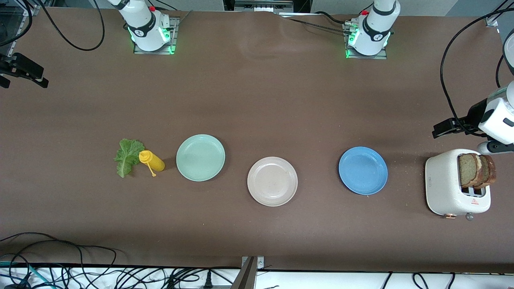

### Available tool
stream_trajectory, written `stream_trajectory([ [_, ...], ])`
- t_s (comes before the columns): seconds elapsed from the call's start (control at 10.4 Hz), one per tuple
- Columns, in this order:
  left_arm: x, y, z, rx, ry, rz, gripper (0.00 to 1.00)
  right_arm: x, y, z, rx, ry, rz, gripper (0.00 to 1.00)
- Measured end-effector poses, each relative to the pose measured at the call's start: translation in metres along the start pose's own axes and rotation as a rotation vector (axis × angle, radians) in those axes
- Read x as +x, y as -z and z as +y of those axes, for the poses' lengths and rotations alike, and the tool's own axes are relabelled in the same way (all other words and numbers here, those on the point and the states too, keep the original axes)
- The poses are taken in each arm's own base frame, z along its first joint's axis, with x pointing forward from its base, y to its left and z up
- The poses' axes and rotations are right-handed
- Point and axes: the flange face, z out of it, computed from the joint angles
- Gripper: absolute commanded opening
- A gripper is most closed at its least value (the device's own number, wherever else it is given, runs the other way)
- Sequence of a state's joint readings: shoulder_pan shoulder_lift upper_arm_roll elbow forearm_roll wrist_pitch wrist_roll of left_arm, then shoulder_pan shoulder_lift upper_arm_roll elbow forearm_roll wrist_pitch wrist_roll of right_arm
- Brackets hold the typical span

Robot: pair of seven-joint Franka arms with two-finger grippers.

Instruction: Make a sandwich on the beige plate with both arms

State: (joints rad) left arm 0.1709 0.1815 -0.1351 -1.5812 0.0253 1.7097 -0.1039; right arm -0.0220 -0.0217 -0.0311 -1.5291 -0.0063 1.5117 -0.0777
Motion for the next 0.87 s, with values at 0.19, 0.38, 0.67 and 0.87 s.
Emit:
stream_trajectory([
  [0.19,0.000,0.000,0.000,0.000,0.000,0.000,1.00,0.000,-0.001,0.000,0.000,0.000,-0.001,1.00],
  [0.38,0.000,-0.001,0.000,0.000,0.000,-0.001,1.00,0.001,-0.003,0.000,0.000,0.000,-0.006,1.00],
  [0.67,0.000,-0.001,0.000,0.000,0.000,-0.003,1.00,0.005,-0.021,0.000,0.002,0.001,-0.037,1.00],
  [0.87,0.000,-0.001,0.000,0.000,0.000,-0.003,1.00,0.006,-0.025,0.001,0.003,0.000,-0.043,1.00],
])
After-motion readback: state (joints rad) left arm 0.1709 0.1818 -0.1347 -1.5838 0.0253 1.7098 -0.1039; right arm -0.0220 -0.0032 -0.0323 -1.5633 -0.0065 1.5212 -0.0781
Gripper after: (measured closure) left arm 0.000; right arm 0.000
